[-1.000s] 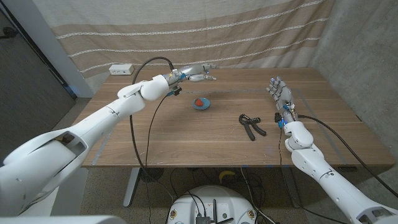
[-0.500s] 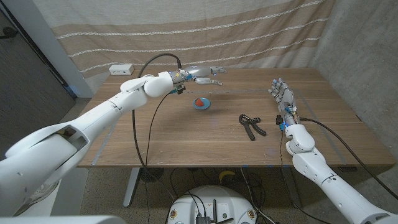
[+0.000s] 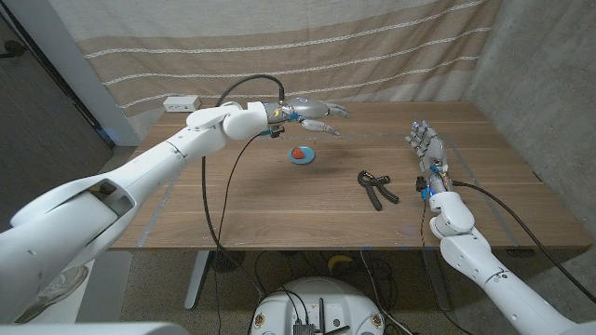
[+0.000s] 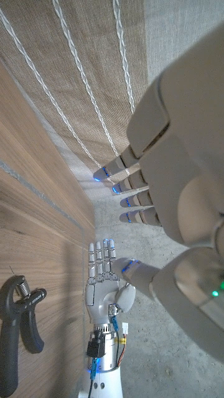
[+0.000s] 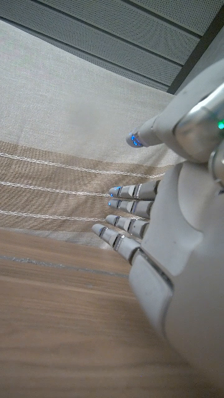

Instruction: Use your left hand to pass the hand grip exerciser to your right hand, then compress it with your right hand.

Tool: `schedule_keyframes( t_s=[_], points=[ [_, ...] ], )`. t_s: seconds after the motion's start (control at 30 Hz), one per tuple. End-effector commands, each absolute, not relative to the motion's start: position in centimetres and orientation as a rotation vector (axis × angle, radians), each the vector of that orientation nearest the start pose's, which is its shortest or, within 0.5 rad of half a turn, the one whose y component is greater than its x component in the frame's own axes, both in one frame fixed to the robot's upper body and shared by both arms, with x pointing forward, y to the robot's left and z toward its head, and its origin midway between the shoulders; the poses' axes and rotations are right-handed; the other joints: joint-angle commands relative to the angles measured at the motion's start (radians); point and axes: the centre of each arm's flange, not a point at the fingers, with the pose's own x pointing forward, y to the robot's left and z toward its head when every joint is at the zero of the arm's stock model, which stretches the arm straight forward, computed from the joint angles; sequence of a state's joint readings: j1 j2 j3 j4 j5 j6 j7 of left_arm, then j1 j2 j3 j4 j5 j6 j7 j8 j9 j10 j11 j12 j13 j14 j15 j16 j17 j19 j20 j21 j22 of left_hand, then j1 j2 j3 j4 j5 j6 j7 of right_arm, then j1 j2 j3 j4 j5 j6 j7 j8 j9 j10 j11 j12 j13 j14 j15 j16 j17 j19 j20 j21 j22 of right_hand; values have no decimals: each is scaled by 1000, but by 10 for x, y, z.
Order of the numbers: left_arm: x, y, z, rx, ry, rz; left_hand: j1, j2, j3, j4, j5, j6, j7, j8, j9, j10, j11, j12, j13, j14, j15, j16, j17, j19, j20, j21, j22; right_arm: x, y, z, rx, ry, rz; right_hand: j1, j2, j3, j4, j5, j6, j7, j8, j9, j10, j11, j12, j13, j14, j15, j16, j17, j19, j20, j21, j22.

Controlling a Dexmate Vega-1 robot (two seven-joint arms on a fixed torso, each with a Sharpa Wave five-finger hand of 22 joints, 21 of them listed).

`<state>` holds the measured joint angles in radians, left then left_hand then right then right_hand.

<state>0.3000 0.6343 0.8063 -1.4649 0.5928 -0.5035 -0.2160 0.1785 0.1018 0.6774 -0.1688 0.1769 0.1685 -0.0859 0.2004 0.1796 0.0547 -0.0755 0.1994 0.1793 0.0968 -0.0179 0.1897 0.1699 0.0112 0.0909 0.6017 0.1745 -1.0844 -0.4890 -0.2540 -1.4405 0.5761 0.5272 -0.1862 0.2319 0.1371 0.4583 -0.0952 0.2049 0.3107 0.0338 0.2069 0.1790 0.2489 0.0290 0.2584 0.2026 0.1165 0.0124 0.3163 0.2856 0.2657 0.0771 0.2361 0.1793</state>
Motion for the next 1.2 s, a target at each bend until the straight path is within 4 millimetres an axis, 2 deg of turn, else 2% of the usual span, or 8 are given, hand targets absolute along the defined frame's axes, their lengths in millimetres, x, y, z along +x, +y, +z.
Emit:
schedule_keyframes(
  t_s=[0.03,0.33,0.63,0.87,1.07,1.2],
  points=[
    [568,69,125,1866,-1183,-521,22,1,6,-9,-2,18,-1,10,2,0,-14,-1,5,4,-11,3,5,0,-2,-3,3,585,-330,-81,159,-765,-41,-3,8,4,-6,7,13,1,1,5,10,3,-5,4,7,0,4,5,4,4,-1,2],
    [558,60,123,1968,-1228,-496,71,-18,14,-27,-2,48,-8,25,3,4,-19,-2,5,24,-24,7,5,16,-11,-11,2,579,-332,-86,164,-763,-55,-3,8,4,-8,7,17,5,1,6,15,5,-6,4,9,2,5,6,5,4,-2,2],
    [552,49,119,2089,-1251,-511,126,-46,19,-30,0,88,-17,42,5,25,-24,3,6,37,-29,6,6,32,-16,-22,1,572,-334,-91,168,-758,-75,-4,9,4,-9,8,27,10,3,6,23,8,-5,5,11,3,6,7,6,6,-3,3],
    [550,41,116,2154,-1247,-511,165,-63,24,-30,1,119,-14,54,5,35,-24,4,6,41,-28,5,6,38,-15,-31,1,569,-335,-95,173,-752,-85,-4,9,4,-10,8,31,12,3,7,24,6,-6,6,11,4,6,8,6,7,-5,3],
    [549,36,113,2191,-1251,-519,294,-132,24,-29,-2,230,-18,91,4,108,-46,15,6,75,-48,8,6,77,-29,-54,1,569,-337,-97,177,-746,-94,-5,9,3,-10,8,38,15,4,7,30,9,-6,7,11,3,6,9,7,7,-5,3],
    [550,35,111,2200,-1267,-513,348,-158,21,-28,-3,265,-18,100,4,136,-53,18,6,91,-59,9,6,95,-34,-62,1,569,-338,-98,178,-743,-96,-6,9,3,-10,9,44,17,6,7,33,10,-6,8,11,3,6,10,7,7,-6,3]
  ],
)
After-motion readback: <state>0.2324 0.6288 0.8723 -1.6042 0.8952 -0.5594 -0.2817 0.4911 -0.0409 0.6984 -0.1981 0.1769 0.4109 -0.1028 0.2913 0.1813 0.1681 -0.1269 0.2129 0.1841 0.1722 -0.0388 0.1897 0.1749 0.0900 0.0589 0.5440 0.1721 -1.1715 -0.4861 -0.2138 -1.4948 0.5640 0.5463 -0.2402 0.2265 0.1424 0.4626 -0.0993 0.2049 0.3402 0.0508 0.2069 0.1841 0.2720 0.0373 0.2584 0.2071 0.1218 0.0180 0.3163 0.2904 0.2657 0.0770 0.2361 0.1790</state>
